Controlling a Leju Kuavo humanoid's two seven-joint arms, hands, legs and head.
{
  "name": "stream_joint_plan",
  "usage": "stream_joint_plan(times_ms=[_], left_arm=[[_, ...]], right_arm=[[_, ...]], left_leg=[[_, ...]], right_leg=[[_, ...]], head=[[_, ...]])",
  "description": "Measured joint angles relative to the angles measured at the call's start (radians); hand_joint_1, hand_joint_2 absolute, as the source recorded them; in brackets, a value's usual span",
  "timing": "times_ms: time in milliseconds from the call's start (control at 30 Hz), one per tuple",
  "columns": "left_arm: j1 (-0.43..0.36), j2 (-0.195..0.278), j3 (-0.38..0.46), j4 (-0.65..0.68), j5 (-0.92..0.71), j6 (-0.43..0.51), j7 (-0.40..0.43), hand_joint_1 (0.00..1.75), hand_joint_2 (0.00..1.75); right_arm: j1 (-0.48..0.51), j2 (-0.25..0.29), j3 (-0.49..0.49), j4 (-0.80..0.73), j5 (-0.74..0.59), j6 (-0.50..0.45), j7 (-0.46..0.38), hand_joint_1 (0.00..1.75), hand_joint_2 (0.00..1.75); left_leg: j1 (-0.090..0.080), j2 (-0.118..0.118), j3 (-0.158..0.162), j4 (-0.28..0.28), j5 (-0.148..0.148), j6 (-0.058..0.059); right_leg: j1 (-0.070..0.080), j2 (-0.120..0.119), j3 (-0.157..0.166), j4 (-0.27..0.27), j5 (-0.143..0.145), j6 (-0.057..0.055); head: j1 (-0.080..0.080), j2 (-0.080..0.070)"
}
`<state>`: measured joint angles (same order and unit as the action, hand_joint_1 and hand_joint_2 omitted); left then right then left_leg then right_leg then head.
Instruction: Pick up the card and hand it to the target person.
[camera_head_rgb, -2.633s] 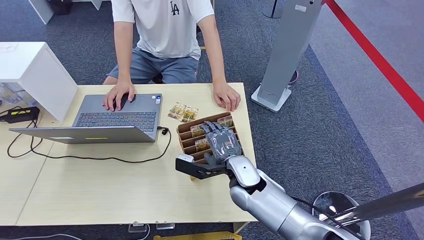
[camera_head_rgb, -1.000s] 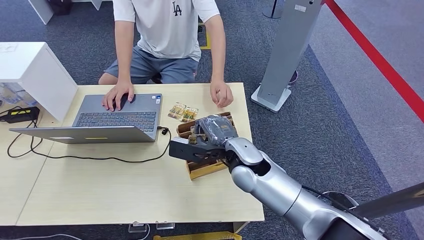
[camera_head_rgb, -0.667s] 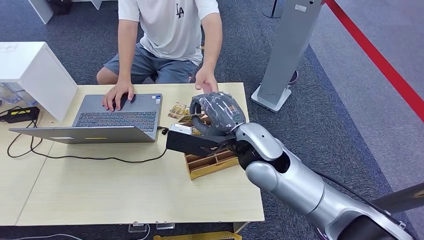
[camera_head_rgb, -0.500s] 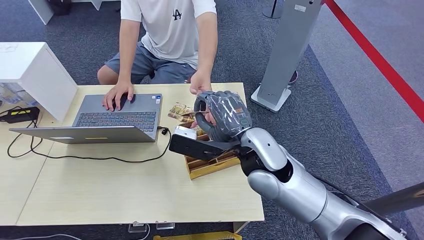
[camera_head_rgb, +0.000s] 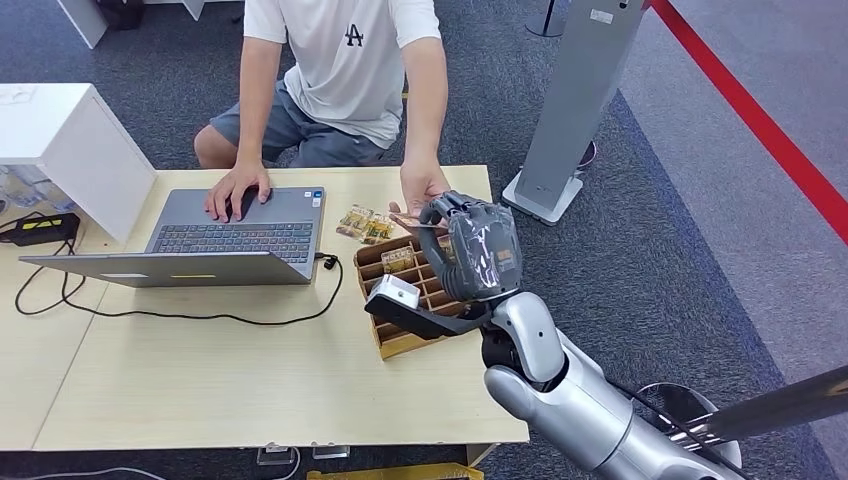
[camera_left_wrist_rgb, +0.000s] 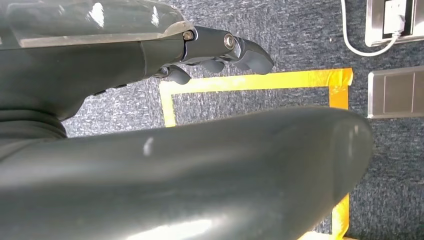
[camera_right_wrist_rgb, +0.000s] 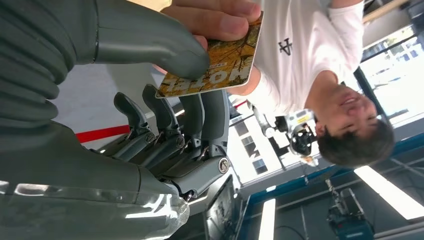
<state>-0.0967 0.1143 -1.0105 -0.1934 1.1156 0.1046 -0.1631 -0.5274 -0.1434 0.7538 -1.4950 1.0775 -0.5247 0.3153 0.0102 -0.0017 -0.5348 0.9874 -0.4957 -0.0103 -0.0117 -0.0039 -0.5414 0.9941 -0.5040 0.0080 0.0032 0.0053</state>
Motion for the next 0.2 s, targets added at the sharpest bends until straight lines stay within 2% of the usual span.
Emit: stream_joint_plan(times_ms=[200], left_arm=[[-0.001, -0.001, -0.013, 0.0, -0.007, -0.009, -0.006, 0.0, 0.0]], right_arm=[[0.027, 0.014, -0.022, 0.074, -0.002, -0.079, -0.044, 0.0, 1.75]], left_leg=[[0.0, 0.0, 0.0, 0.0, 0.0, 0.0]], right_leg=[[0.0, 0.0, 0.0, 0.0, 0.0, 0.0]], head=[[0.0, 0.0]])
